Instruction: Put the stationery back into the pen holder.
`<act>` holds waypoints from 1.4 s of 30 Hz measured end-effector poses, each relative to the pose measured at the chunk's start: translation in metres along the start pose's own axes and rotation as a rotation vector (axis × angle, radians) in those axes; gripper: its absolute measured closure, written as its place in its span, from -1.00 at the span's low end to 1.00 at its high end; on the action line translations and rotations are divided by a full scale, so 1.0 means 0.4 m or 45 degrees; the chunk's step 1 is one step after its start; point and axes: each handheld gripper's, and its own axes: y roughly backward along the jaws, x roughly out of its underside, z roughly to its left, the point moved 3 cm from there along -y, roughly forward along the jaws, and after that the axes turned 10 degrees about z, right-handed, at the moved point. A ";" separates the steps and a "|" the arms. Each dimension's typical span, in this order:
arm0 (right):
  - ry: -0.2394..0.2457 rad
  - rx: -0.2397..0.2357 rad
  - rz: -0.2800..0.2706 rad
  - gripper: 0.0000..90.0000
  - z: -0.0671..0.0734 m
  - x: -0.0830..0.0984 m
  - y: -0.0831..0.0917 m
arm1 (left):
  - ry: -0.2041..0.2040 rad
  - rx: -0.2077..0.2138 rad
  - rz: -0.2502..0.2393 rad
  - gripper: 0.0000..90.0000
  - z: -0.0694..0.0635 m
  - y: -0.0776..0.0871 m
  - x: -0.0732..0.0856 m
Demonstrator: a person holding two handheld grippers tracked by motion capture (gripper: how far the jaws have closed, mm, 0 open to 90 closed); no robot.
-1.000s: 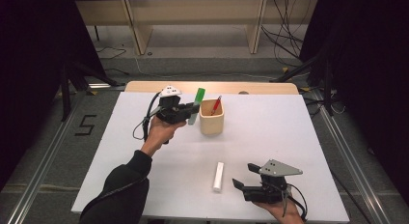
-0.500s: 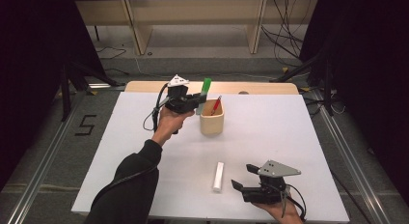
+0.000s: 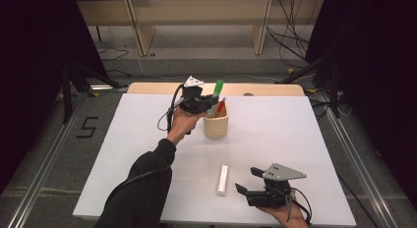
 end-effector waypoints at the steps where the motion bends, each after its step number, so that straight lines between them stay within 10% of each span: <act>1: 0.001 0.000 0.002 -0.45 0.000 0.001 0.000 | -0.004 -0.006 0.002 0.70 0.000 -0.003 0.001; 28: 0.014 -0.006 0.008 -0.44 0.001 0.002 -0.004 | 0.018 -0.043 0.021 0.67 0.027 -0.053 0.032; 33: 0.013 -0.006 0.007 -0.44 -0.001 0.003 -0.005 | 0.011 -0.043 0.006 0.11 0.020 -0.025 0.023; 42: 0.010 -0.001 0.016 -0.44 0.001 0.003 -0.008 | -0.017 0.017 -0.017 -0.09 0.008 0.069 0.030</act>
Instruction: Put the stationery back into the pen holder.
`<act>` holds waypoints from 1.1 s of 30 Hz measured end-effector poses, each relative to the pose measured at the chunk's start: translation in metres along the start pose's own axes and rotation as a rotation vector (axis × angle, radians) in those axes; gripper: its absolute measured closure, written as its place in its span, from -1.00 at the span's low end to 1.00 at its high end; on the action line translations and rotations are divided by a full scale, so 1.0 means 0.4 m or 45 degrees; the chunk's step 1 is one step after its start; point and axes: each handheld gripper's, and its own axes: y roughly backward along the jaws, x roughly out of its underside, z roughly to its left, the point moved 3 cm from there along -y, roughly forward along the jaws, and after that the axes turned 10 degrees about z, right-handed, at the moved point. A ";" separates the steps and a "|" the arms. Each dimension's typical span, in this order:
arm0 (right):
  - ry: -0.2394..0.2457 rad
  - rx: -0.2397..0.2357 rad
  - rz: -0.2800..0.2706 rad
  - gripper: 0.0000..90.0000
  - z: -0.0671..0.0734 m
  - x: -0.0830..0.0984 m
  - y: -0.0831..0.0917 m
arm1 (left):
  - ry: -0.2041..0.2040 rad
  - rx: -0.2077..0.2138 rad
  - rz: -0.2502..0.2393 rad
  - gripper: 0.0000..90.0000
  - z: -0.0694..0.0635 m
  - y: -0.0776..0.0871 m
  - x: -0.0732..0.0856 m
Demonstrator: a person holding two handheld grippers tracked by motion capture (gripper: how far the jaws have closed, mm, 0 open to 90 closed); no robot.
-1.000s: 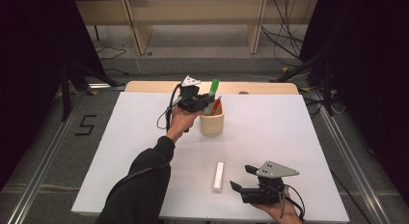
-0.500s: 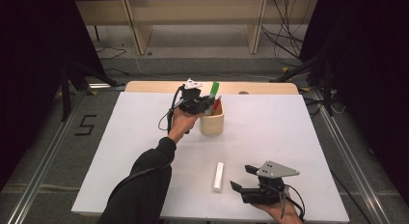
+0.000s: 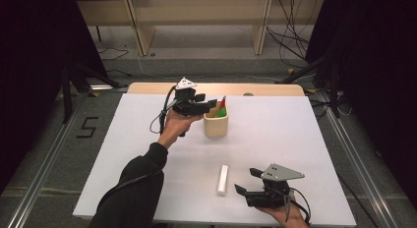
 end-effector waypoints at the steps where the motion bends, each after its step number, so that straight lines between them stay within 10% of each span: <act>1: 0.001 -0.002 0.002 -0.44 0.001 0.000 0.000 | 0.003 0.009 0.005 -0.12 -0.003 0.011 0.006; 9: -0.001 0.007 -0.006 -0.44 0.002 -0.001 0.001 | -0.016 0.103 0.036 -0.37 -0.020 0.098 0.098; 33: 0.001 0.037 0.000 -0.45 0.004 -0.001 -0.003 | 0.003 0.047 0.189 -0.54 -0.020 0.163 0.318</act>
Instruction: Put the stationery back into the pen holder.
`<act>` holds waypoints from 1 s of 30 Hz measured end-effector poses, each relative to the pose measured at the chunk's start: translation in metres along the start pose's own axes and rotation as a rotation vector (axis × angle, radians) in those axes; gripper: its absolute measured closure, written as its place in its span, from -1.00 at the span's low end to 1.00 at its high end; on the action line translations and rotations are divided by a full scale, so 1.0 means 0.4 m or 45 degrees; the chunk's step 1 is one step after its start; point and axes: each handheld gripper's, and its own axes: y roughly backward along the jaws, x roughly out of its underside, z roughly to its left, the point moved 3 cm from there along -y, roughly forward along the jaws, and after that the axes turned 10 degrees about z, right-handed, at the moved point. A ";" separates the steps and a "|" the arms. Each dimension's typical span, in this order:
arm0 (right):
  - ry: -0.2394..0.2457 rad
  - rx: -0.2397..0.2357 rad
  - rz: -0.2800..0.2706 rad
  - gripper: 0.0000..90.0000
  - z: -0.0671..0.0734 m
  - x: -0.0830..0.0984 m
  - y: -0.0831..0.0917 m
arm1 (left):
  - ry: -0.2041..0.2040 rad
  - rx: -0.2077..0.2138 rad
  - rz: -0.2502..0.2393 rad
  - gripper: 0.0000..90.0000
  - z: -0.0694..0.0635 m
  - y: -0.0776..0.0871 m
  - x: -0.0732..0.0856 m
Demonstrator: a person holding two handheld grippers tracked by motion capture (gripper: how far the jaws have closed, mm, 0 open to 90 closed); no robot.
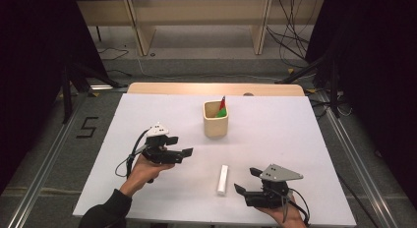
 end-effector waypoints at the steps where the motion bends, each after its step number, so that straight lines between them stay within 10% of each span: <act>1: 0.001 0.005 -0.002 -0.45 -0.001 0.000 0.000 | -0.004 0.001 0.006 -0.55 -0.005 -0.001 0.005; 30: -0.010 0.040 0.003 -0.43 -0.014 0.005 -0.003 | -0.063 0.047 0.088 -0.62 -0.108 -0.030 0.096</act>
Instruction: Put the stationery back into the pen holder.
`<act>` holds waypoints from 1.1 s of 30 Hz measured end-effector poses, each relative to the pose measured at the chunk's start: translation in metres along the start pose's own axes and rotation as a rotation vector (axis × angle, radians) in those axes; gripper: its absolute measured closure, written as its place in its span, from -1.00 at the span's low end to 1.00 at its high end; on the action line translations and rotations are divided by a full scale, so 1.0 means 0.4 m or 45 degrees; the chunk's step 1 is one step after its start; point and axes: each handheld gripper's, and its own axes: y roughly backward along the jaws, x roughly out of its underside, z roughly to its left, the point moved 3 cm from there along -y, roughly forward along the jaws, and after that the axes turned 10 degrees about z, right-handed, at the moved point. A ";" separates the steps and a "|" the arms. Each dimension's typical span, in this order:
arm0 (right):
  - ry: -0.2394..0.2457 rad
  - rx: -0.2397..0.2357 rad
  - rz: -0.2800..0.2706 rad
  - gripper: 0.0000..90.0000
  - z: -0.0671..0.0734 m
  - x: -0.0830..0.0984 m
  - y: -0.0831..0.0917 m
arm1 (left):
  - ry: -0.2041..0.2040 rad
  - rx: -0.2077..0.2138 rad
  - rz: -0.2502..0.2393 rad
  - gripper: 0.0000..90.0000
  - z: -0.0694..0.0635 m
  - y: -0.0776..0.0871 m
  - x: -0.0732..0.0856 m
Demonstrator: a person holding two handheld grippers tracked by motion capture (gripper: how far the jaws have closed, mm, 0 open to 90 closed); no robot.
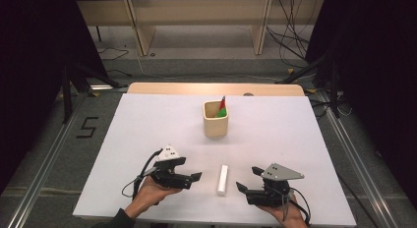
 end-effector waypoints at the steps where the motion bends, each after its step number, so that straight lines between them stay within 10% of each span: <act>1: 0.003 0.000 0.002 -0.43 0.000 0.000 -0.001 | -0.001 -0.003 -0.003 -0.63 -0.001 0.000 0.001; 33: -0.023 0.004 0.015 -0.43 0.010 -0.004 -0.009 | 0.013 -0.024 -0.013 -0.65 -0.040 0.018 0.035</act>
